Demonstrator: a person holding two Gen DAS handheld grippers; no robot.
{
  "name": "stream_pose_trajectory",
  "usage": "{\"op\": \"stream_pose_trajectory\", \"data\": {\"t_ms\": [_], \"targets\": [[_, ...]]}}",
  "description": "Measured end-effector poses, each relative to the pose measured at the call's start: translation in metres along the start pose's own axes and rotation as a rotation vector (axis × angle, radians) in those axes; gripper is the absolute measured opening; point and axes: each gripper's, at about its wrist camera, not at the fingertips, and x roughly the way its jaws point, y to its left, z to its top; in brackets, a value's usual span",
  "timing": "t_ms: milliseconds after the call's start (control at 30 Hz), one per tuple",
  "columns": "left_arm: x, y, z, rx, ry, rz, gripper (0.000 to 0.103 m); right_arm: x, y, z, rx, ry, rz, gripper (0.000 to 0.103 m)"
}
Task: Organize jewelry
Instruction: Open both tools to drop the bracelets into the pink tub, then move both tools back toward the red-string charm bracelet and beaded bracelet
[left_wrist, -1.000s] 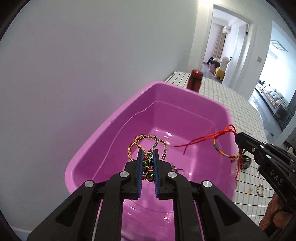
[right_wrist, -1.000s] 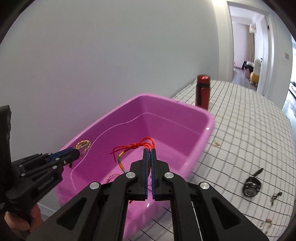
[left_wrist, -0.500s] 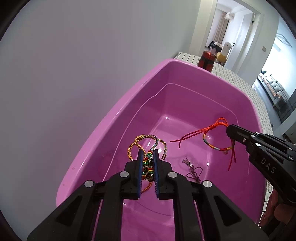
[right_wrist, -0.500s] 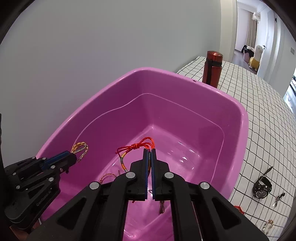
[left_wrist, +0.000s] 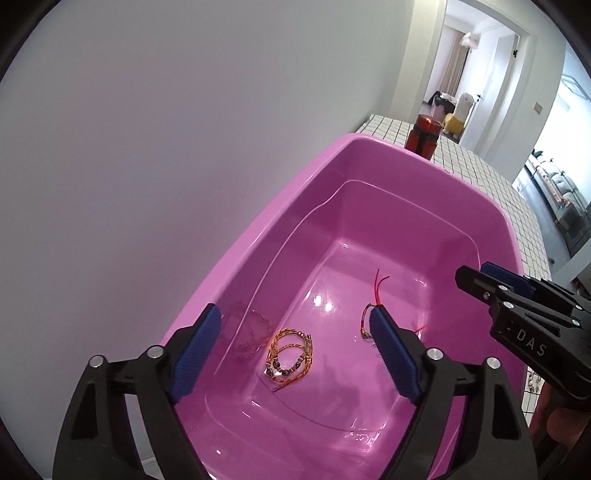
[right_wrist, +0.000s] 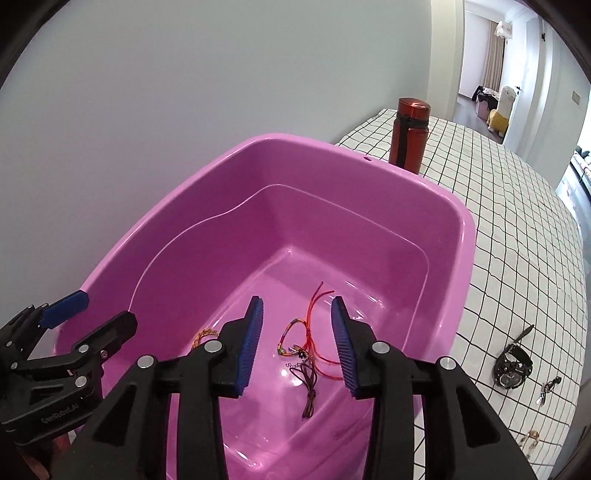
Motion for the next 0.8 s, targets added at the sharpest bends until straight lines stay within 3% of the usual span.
{"op": "stream_pose_trajectory", "data": {"t_ms": [500,800], "targets": [[-0.028,-0.014,-0.018,-0.021,-0.022,0.044,0.094,-0.04,-0.011,-0.018,0.002,-0.041,0.036,0.047],[-0.055,-0.044,-0.043,-0.016,-0.051,0.027,0.096,-0.084,-0.036,-0.067,0.05,-0.069,0.06,0.055]]}}
